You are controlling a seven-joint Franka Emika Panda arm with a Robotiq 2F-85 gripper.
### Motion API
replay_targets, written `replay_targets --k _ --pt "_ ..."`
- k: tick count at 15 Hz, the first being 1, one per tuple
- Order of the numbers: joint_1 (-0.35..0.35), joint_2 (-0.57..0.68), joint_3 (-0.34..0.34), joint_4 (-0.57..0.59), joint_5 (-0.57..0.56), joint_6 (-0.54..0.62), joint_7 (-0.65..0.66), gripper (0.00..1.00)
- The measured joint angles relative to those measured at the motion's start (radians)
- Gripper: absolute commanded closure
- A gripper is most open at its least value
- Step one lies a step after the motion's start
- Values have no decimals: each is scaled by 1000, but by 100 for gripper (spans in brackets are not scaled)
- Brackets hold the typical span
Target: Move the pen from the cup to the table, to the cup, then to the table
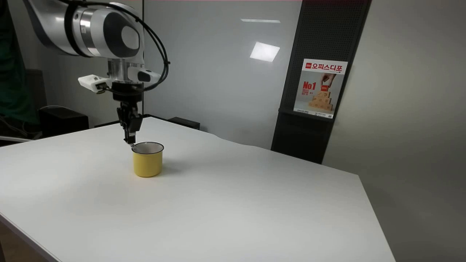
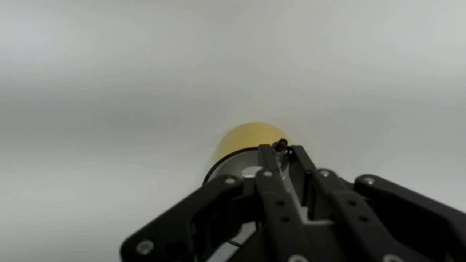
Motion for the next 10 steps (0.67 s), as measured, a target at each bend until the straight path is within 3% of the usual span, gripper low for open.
replay_targets --k 7,10 --pt "-8 -102 -9 -57 -9 -16 0 96" --pt "-8 -160 -19 -66 -67 -15 9 96"
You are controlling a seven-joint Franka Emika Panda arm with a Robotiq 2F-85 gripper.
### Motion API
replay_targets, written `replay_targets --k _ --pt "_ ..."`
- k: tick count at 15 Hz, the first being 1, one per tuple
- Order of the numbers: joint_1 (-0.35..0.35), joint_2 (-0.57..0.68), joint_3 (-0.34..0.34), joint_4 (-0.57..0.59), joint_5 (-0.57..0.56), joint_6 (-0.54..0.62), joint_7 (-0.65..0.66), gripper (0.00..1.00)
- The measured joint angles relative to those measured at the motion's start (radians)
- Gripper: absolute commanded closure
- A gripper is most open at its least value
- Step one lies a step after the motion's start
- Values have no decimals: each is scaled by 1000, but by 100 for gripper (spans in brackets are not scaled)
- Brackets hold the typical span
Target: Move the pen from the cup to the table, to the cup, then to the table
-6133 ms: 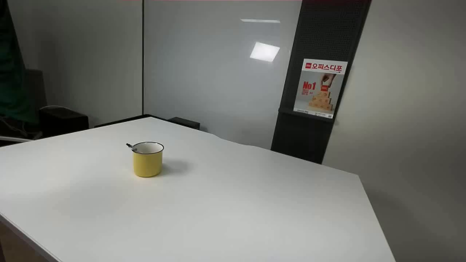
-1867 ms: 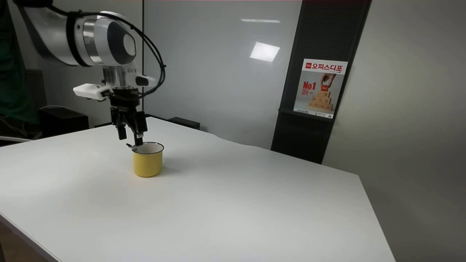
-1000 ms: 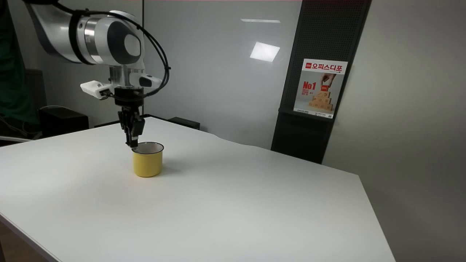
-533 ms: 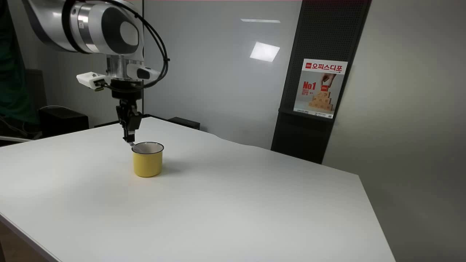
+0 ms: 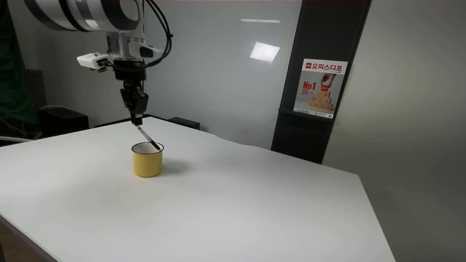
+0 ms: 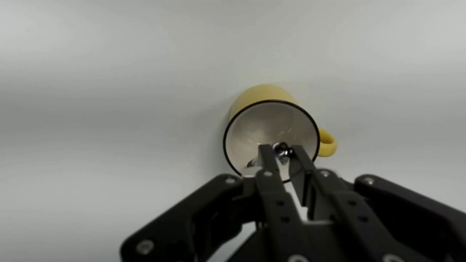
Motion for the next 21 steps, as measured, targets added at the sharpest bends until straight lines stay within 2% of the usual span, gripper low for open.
replay_targets --k 4,10,13,15,16,17,18,21 --pt "-8 -90 -19 -14 -186 25 53 96" --pt "-106 -151 -26 -70 -350 151 88 96" --pt "-146 -134 -53 -116 -358 276 59 96" --pt "-174 -97 -56 -149 -286 387 -37 96" --pt "-190 -70 -47 -164 -213 449 -122 96" --pt "-223 -37 -12 -178 -136 507 -214 96" --pt "-279 2 56 -186 -66 554 -302 96" --pt "-474 151 296 -162 89 615 -546 96"
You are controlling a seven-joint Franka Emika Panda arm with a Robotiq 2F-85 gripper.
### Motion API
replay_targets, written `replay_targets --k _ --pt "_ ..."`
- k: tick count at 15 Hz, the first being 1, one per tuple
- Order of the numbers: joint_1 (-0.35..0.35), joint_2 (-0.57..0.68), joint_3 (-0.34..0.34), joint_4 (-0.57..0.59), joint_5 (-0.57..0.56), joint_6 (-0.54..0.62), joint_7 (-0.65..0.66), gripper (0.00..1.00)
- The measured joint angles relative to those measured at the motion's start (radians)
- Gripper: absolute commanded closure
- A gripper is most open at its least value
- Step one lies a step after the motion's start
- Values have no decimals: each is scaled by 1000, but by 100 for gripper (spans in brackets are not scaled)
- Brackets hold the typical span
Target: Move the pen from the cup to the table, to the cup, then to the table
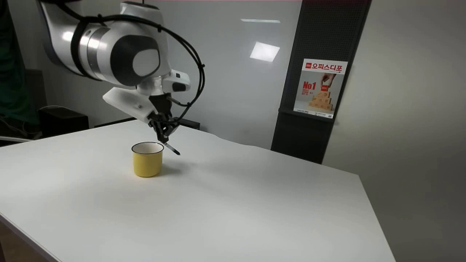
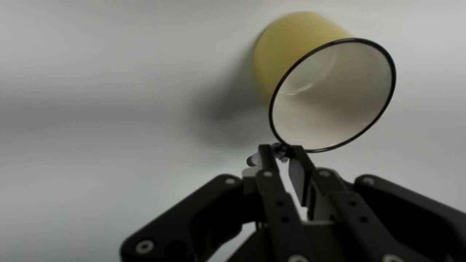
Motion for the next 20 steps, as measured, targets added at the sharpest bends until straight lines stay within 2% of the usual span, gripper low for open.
replay_targets --k 2,4,6,8,11,12,13,14,15,20 --pt "-144 100 132 56 16 -8 -117 96" --pt "-281 171 219 112 16 -52 -225 96" --pt "-383 208 262 154 34 -110 -337 96" --pt "-439 221 273 186 61 -164 -421 96" --pt "-462 224 268 215 108 -228 -502 96" --pt "-459 224 262 221 119 -246 -519 89" --pt "-452 224 253 226 130 -261 -533 59" --pt "-440 225 241 231 139 -277 -541 58" --pt "-423 225 225 236 150 -290 -547 53" --pt "-328 227 138 260 202 -336 -558 18"
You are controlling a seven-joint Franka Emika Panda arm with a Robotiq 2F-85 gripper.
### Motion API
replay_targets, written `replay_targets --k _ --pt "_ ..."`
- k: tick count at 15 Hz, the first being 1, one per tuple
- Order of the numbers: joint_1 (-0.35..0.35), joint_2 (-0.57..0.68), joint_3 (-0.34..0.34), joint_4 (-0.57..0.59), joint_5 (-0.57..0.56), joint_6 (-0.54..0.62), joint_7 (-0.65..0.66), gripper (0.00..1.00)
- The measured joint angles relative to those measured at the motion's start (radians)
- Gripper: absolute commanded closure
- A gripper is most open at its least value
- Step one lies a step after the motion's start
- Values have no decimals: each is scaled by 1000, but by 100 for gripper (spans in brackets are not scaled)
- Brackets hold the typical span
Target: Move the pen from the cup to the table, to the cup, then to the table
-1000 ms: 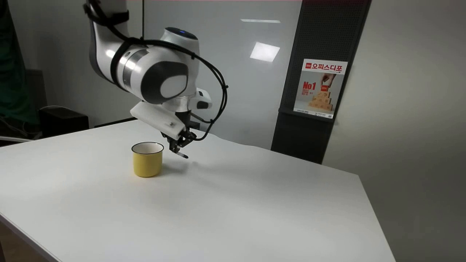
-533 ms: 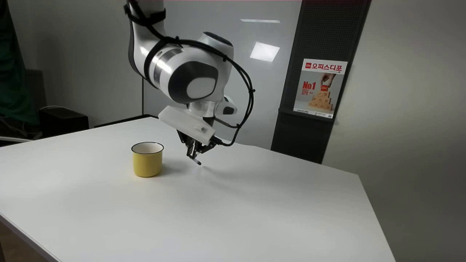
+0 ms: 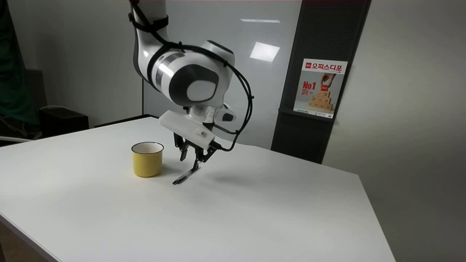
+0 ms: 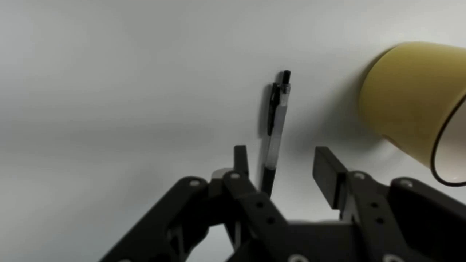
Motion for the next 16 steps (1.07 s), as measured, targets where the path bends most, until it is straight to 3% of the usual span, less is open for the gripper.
replay_targets --k 2,5,9,13,14,16 --pt "47 -4 -45 9 14 -3 3 5" --pt "179 -56 -179 9 4 -4 78 0" --pt "465 -156 -469 3 -93 -49 334 0" --pt "772 -193 -758 14 -232 -201 606 0" --pt "829 -193 -797 24 -269 -260 674 0" --pt "866 -192 -781 49 -343 -386 790 0"
